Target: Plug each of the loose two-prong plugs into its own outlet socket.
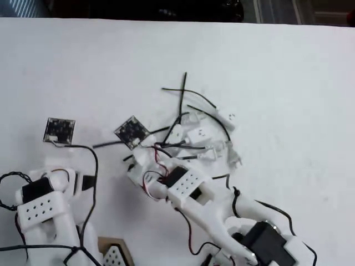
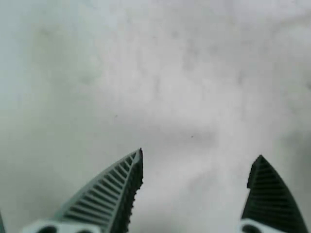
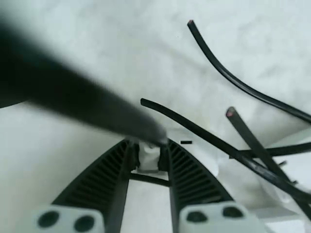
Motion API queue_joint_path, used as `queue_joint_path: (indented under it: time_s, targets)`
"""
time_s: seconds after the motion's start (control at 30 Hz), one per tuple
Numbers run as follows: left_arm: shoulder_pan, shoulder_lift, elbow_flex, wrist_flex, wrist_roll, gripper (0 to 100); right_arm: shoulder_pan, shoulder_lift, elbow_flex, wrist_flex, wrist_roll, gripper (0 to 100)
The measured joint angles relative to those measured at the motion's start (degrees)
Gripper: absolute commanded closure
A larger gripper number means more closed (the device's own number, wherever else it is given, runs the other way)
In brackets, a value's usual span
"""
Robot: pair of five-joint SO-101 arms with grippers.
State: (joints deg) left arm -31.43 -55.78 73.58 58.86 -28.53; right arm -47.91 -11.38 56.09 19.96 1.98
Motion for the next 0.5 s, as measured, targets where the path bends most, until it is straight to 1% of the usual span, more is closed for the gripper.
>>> queue_joint_path:
  time_s: [0.1,0.33,0.5]
  targets:
    - [0.0,0.0,0.0,0.0,0.0,66,0.2,-0.2,0.4,0.0,4.0,98.1]
    - [-0.1,0.0,0.0,0.0,0.0,66,0.3,0.1,0.6,0.0,9.7,98.1]
    - [-0.1,0.0,0.0,0.0,0.0,66,0.3,0.1,0.6,0.0,10.4,98.1]
